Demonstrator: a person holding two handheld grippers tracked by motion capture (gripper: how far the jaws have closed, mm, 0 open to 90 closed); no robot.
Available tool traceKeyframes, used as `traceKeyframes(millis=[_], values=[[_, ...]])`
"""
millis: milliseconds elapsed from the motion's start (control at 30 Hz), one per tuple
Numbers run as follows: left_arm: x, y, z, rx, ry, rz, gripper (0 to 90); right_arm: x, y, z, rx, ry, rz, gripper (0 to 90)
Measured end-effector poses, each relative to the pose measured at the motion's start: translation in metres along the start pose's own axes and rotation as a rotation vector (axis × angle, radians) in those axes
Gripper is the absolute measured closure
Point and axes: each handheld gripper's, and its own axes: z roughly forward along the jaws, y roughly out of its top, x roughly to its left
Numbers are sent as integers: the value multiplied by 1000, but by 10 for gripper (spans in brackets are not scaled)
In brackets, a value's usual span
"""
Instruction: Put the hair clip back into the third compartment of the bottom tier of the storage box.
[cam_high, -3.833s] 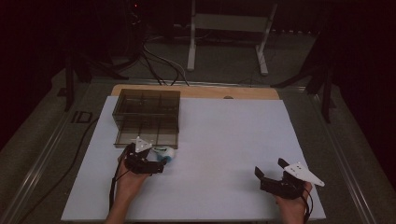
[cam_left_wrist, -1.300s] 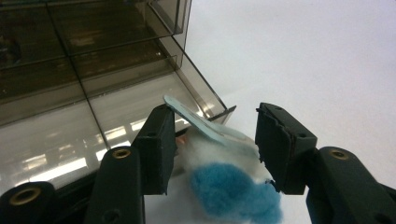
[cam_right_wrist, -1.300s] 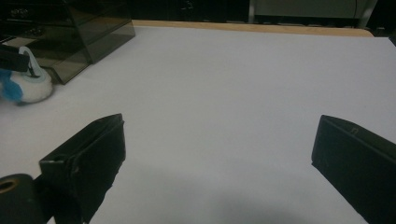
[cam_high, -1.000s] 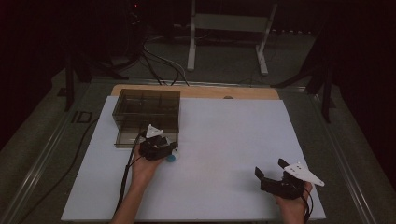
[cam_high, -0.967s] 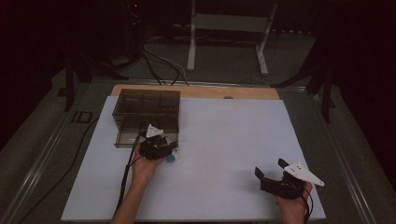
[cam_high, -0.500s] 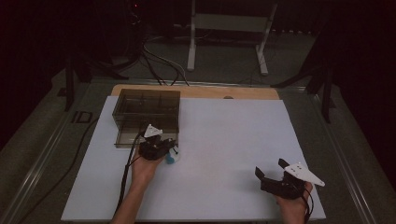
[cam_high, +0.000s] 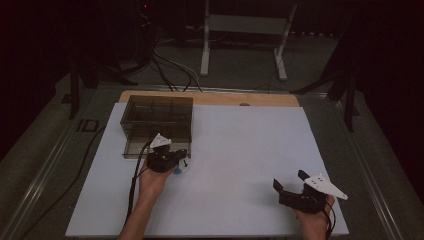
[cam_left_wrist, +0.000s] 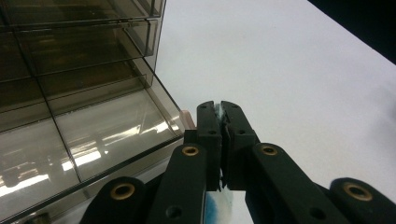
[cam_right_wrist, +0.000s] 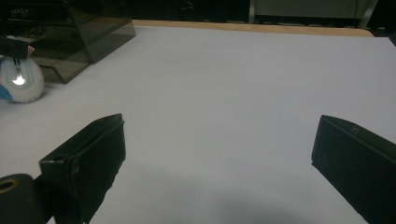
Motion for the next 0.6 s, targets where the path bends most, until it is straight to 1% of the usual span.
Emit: traceKeyframes(millis=[600], values=[[0, 2, -5, -26, 2, -12, 896, 0, 0, 0, 0, 1, 0, 29]])
